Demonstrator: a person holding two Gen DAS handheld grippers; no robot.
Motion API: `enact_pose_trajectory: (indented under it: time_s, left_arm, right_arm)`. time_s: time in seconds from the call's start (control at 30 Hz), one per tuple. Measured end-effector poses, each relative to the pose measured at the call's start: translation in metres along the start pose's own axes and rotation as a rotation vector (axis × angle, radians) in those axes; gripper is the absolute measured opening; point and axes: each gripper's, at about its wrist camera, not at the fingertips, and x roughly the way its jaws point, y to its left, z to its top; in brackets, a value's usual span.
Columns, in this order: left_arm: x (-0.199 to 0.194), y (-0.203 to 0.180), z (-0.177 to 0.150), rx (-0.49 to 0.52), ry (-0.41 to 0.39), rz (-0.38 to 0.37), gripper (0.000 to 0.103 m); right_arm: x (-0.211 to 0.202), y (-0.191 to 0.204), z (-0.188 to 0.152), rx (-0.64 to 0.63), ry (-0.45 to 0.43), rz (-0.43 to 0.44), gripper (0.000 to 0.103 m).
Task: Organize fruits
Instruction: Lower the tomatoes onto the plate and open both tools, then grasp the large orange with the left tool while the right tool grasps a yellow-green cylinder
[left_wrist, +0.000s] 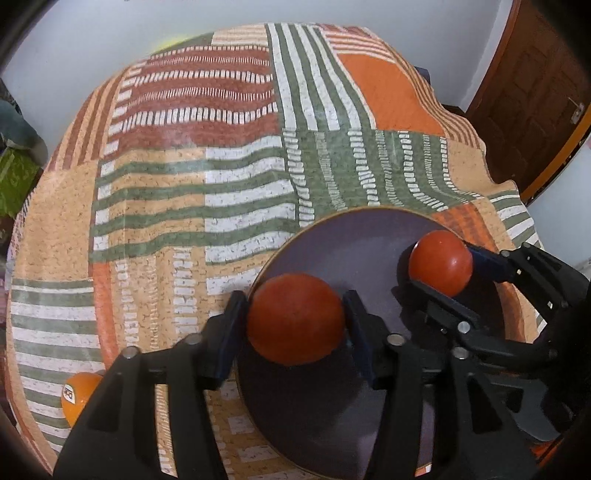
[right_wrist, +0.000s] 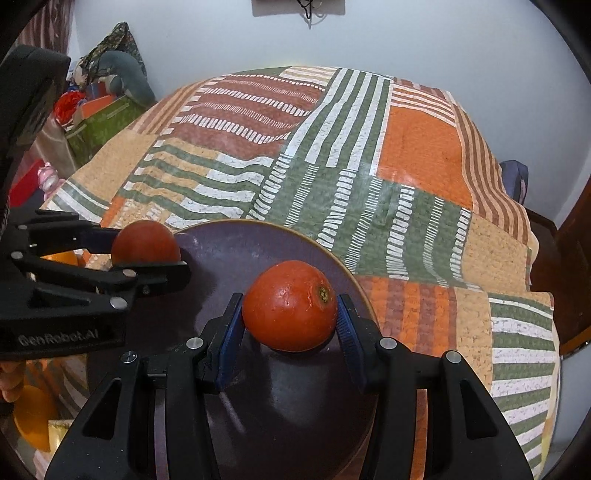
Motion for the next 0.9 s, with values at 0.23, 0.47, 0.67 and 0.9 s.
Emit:
enact_pose_trajectory:
  time_s: [0.23,0.47,0.67,0.9]
  left_arm:
    - [-0.028,-0.002,-0.001,0.021,-0.085,0.024,0.079]
    - [-0.070,0.004,-0.015,0.025,-0.153,0.046,0.079]
    - [-0.109,0.013,-0.041,0.003,-0.189,0.044,0.079]
    - [-0.145,0.021,-0.088,0.005,-0.203,0.060,0.080]
  right_arm:
    - [-0.013,0.001,0.001,-0.003,-0.028,-0.005,0.066]
    - [-0.042,0.009,-0.002,-0.027,-0.063,-0.022,0.066]
    - [-0.076,0.026,-0.013,-0.045,-0.097,-0.016,0.066]
    - [-0.112,0.047,-0.029,-0.062,-0.125,-0.006,0.066]
